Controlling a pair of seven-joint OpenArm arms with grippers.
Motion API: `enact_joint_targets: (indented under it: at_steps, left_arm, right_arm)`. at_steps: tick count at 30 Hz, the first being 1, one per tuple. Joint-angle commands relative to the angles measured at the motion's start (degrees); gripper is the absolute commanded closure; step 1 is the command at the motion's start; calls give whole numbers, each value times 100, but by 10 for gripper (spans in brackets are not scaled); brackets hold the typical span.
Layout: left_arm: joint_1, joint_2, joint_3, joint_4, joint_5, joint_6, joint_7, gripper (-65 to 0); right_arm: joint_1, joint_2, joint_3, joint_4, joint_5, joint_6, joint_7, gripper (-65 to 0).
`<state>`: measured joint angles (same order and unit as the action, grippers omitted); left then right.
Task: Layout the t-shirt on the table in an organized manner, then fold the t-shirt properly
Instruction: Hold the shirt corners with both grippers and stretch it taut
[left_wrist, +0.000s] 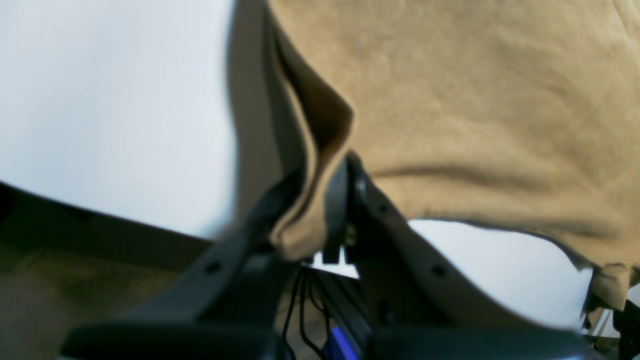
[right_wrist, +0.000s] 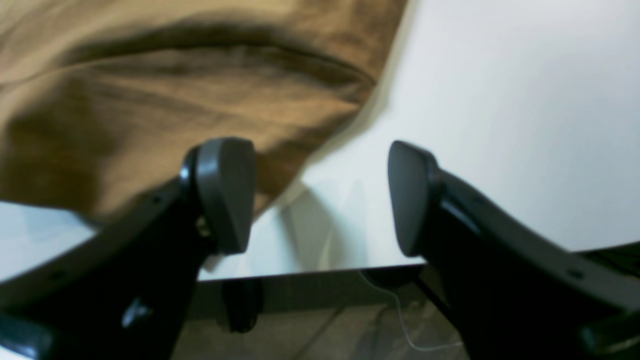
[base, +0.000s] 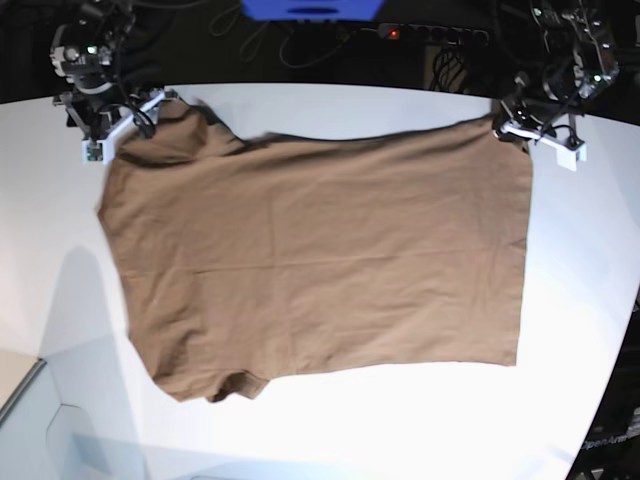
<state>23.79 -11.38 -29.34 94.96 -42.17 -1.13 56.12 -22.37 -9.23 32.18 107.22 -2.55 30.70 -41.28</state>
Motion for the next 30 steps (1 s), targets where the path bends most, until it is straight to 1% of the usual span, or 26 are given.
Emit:
enact_joint_targets:
  at_steps: [1,4,7,10,21,22,24,28,30]
  left_arm:
    - [8,-133,-24,-6,151,73,81,-3]
    - [-54,-141,-15,-6,160,73,81,-3]
    - [-63,-141,-15,-14,169,73,81,-3]
    - [-63,-141,-6,-14,169,73,81,-3]
    - [-54,-168,-15,-14,169,73,81,-3]
    - [-54,-177,-24,-14,169,73,81,-3]
    - [-63,-177,-24,-14,169,73,81,-3]
    - [-98,-177,-24,12,169,73,81,-3]
    - [-107,-177,-24,38,125,73,81,-3]
  right_arm:
    - [8,23,4,60,74,12,106,-423]
    - [17,23,-14,-71,154,20,106,-423]
    - [17,23,-5,-326,558,20,79,-439]
    - [8,23,-5,-467,778,20,71,-448]
    - [8,23,-5,-546,813,20,71,-439]
    - [0,23,-5,-546,804,20,79,-418]
    - [-9,23,-5,-546,795,20,71,-348]
    - [-18,23,4,-546,795,20,71,-129]
    - [-18,23,4,-537,795,20,71,-52]
